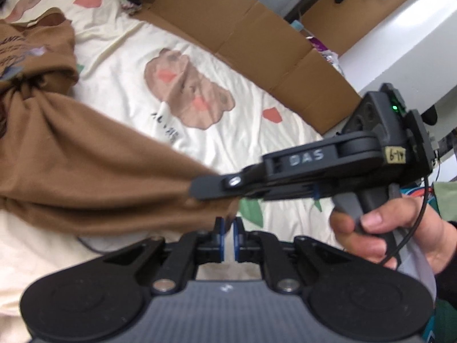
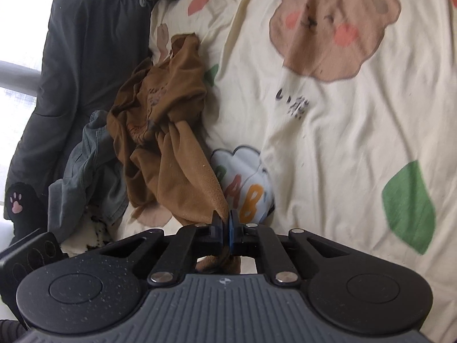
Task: Fold clothes
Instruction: 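Lift the T-shirt with the left gripper while the right gripper grasps its other edge, then pull the T-shirt apart with both grippers and lay it flat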
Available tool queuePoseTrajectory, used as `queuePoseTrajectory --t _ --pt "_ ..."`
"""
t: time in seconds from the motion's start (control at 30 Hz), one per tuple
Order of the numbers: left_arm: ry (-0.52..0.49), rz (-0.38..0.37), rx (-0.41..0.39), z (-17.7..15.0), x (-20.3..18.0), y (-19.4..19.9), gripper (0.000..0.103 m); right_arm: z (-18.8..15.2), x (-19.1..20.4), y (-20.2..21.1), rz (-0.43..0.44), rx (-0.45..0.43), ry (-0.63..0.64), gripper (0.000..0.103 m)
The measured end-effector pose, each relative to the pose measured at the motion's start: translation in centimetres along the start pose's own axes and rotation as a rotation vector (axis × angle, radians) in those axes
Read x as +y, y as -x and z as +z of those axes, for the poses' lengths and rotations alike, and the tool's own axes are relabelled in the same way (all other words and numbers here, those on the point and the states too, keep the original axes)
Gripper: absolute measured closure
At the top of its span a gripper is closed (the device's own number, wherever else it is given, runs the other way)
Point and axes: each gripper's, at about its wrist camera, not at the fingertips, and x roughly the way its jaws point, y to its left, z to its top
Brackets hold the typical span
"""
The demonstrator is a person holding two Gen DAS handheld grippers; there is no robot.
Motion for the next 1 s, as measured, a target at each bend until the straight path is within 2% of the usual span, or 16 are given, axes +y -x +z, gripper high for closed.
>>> queuePoseTrajectory --t 0.13,0.2,0.5,0.77,0.9,1.0 --pt "0.005 0.076 -0.003 0.3 1.2 1.5 0.087 0.2 -0.4 1.0 -0.025 -0.027 0.005 0.103" --pt "0.018 0.124 -0.015 0.7 2.1 2.4 0.073 0.3 -0.5 1.5 -0.037 -0.041 0.008 0.103" --pt "0.049 0.41 -0.097 2.2 6.9 6.5 0.047 -0.5 -3.1 4.2 -0.105 -0.087 -0.042 0.103" --pt "0.141 0.633 -0.135 2.4 11.0 9.4 0.043 -1.6 -5.2 7.2 -0.172 -0.143 -0.097 0.103" --pt "0.125 0.687 -0.124 1.5 11.7 10.1 0.043 -2.0 -5.7 7.9 -0.192 -0.158 -0.107 0.103" --pt "0.112 0.685 -0.132 0.8 11.9 10.4 0.045 -2.4 -6.0 8.5 -0.208 -0.169 -0.113 0.103"
